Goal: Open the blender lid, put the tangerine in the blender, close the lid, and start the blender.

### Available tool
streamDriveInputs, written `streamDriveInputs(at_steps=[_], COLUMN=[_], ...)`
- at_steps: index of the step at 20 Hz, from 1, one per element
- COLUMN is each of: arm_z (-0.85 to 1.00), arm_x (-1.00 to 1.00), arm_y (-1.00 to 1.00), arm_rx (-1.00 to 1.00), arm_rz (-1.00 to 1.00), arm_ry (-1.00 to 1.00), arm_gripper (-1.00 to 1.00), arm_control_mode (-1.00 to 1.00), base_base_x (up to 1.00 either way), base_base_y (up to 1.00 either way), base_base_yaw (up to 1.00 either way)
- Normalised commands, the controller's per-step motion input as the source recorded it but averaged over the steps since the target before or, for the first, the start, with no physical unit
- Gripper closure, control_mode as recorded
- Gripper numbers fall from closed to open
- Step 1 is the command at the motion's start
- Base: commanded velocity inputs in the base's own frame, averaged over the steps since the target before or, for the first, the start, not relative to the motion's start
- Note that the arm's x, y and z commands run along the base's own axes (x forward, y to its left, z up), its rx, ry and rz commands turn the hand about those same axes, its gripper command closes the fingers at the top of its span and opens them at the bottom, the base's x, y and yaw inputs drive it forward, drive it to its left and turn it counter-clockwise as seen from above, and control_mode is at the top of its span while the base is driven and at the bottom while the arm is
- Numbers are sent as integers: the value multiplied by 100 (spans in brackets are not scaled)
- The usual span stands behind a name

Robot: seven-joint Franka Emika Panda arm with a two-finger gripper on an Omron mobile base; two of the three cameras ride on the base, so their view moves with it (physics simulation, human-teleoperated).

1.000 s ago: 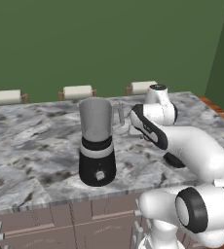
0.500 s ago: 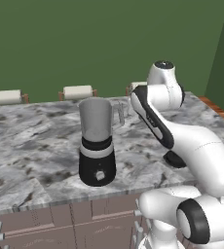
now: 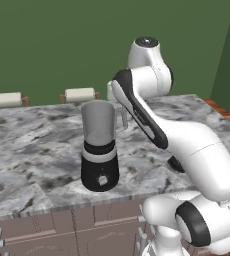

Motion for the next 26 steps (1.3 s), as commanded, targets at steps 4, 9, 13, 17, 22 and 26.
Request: streamDriveInputs(at_steps=[4,9,13,17,22,26], arm_z=[38,-13,-36,-53,-58,-58], arm_x=[-1,14,26,29,28,18], arm_y=[85,76,52,10,0,0], arm_rx=[-2,-2,-1,0,0,0], arm_rz=[4,8,13,12,12,11], arm_ry=[1,14,14,11,8,6], arm_gripper=[100,100,100,100,100,100], arm_control_mode=[-100,-100,-100,-100,-100,-100], base_base_x=[0,0,0,0,0,0], base_base_y=[0,0,0,0,0,0], base_base_yaw=[0,0,0,0,0,0])
